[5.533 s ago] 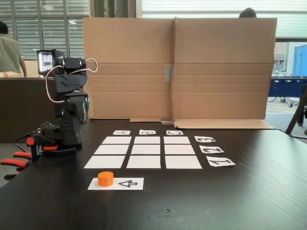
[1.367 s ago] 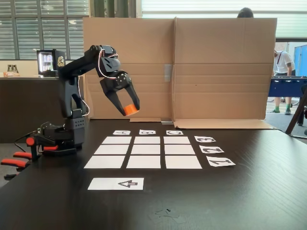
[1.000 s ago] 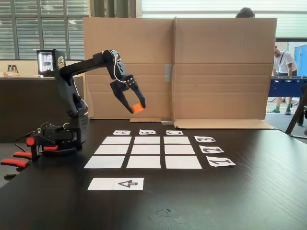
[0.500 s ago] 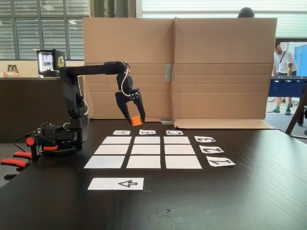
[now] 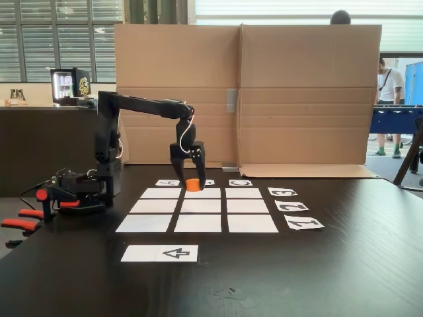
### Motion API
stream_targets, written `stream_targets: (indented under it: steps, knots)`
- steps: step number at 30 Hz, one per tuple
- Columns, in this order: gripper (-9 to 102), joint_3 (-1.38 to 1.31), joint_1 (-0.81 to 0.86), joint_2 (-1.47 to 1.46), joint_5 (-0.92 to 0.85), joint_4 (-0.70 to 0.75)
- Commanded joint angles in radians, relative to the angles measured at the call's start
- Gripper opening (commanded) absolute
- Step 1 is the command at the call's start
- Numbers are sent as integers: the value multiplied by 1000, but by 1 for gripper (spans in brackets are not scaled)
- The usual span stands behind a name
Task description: Pick up the round, orange token and place it in the grid on square B2.
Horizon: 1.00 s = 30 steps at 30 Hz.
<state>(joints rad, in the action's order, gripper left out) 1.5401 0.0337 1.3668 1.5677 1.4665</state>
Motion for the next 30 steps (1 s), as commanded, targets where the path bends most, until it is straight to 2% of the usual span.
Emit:
stream_targets:
  steps: [1,26,27,30]
  knots:
    - [-1,-48,-15,-23,15,-20]
    - [-1,-86,-83,-198,61,-112]
    - [3,-80,-83,-198,61,-109]
    - [33,-66,-86,-198,87,-101]
